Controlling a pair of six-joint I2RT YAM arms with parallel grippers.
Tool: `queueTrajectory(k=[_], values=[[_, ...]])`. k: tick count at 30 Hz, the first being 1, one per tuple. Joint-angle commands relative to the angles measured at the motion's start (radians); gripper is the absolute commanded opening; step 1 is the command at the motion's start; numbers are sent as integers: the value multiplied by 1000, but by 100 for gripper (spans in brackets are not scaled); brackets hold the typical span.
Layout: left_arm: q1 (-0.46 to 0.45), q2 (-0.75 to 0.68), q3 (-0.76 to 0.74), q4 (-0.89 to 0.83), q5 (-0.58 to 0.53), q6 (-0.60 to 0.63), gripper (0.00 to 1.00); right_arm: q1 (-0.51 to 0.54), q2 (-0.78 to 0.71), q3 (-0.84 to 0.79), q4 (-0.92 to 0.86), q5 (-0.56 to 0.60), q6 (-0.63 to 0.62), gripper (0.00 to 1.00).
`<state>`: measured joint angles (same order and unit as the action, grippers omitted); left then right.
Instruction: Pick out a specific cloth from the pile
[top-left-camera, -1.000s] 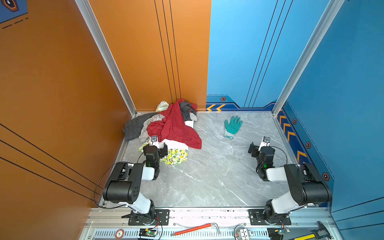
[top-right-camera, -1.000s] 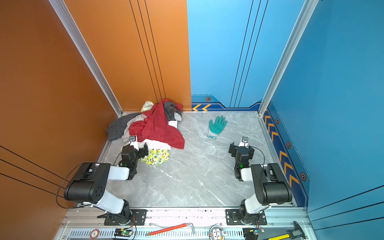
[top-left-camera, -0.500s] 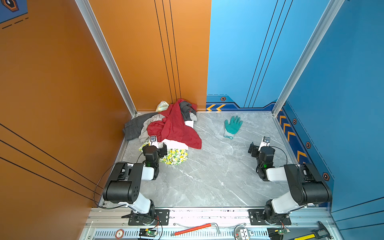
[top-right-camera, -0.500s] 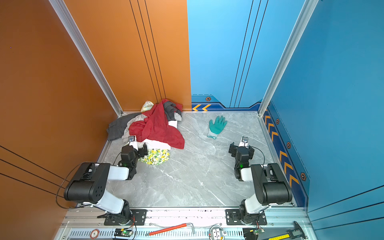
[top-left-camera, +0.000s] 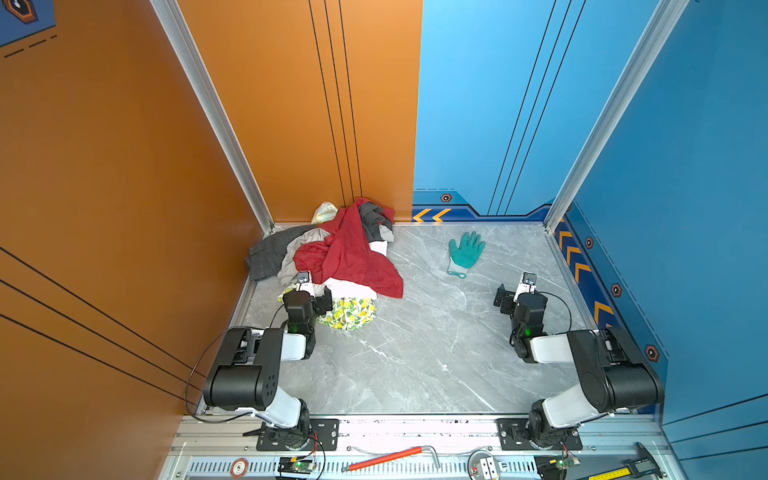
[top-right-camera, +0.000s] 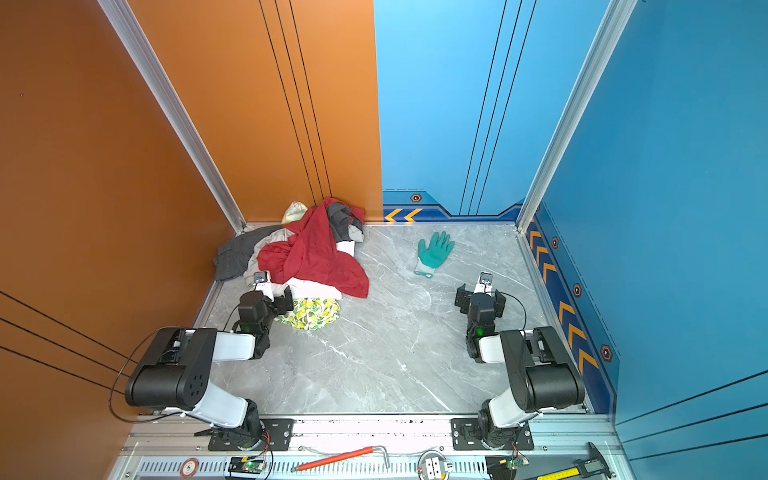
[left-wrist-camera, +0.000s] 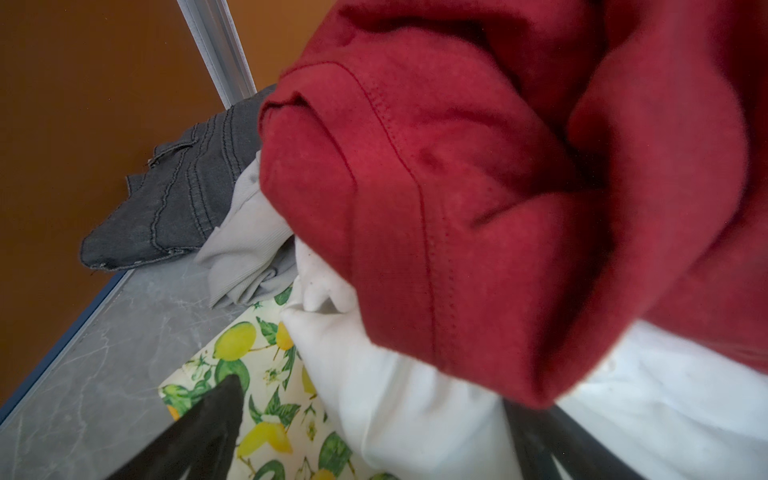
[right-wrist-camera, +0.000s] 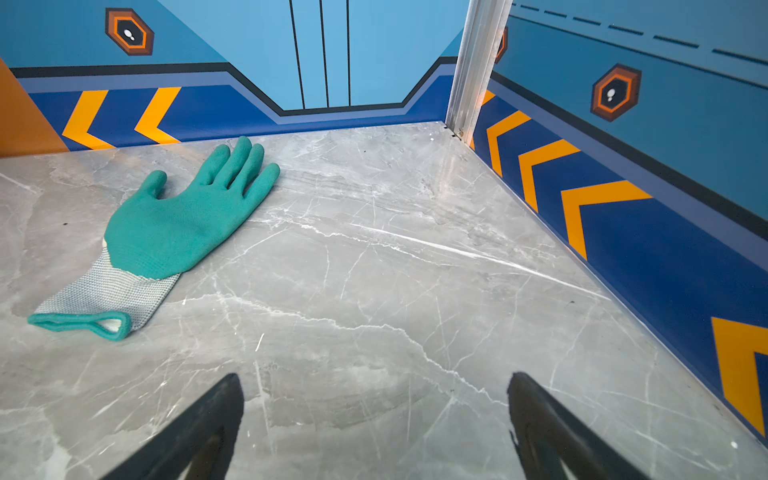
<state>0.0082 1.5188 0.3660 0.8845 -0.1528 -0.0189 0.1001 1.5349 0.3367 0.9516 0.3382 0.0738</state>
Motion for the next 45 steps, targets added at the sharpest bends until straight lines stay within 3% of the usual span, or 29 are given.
queueTrajectory(k=[1,8,14,21,26,30,35,41,45], values=[[19,-80,14,-73,70,-25,98,11,-38,-18,32,43,-29,100],[24,-291,15,-297,119,-35,98,42,-222,72,-262,84,-48,100],[25,-482,81,-571,128,-58,98,56,-360,210,-491,92,72,100],[43,-480,360,-1038,142,-272,98,129,-314,468,-695,23,189,100],[58,-510,412,-1196,168,-456,99,210,-245,589,-769,-89,219,100],[100,-496,427,-1283,246,-593,94,264,-194,632,-754,-301,200,100],[156,-467,392,-1291,372,-732,94,334,-108,705,-778,-564,126,100],[213,-451,364,-1275,457,-794,87,434,-52,749,-811,-622,33,100],[227,-427,349,-1201,534,-785,70,479,-35,751,-829,-620,-19,99]])
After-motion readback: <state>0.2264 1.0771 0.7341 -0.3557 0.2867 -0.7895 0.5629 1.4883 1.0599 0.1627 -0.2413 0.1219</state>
